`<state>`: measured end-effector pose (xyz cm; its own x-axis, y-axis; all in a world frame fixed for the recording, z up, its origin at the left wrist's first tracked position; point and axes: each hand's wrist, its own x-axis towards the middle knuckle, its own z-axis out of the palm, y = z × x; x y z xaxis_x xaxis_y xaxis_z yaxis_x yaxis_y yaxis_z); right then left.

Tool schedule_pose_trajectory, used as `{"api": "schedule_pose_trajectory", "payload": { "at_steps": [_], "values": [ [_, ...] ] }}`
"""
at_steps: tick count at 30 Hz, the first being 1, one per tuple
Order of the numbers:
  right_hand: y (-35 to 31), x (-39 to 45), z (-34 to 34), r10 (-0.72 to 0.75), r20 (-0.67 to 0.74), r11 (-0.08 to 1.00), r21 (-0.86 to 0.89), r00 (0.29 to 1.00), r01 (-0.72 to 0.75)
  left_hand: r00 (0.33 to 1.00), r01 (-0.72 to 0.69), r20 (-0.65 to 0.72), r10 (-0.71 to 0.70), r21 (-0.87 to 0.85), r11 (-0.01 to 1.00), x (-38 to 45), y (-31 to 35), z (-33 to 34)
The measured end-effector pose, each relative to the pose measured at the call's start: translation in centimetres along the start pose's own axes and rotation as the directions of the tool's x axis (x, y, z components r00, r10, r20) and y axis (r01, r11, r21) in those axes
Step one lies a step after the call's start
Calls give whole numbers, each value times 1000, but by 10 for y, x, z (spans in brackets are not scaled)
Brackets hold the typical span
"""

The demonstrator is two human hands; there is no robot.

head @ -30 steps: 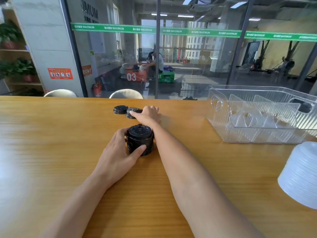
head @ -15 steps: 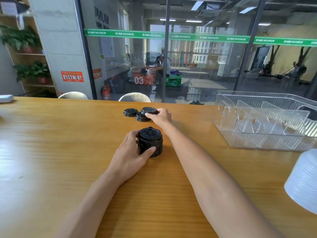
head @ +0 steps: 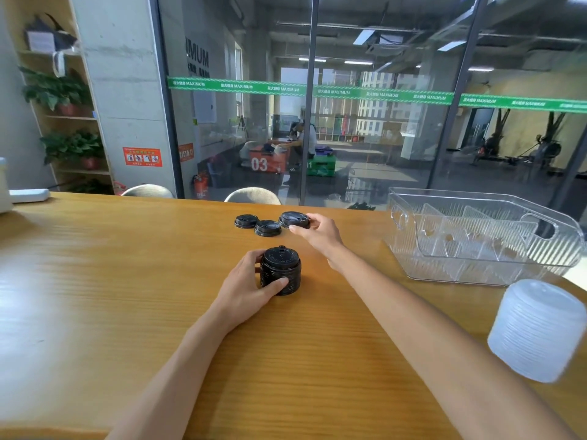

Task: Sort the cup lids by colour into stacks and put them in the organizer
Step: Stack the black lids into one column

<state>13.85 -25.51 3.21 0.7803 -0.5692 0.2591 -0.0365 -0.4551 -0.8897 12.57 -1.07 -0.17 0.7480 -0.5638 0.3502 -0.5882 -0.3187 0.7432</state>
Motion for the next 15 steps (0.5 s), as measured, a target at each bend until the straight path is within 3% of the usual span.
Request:
{"api": "schedule_pose_trajectory", "payload": {
  "at_steps": [6, 15],
  "values": [
    [-17, -40, -28, -53, 45, 980, 196, 998, 44, 998, 10, 57, -8, -38, 999, -6, 5, -4],
    [-13, -90, -64, -95, 337, 955, 298, 937, -10, 991, -11, 130, 22, -80, 997, -9, 6, -2]
  ]
}}
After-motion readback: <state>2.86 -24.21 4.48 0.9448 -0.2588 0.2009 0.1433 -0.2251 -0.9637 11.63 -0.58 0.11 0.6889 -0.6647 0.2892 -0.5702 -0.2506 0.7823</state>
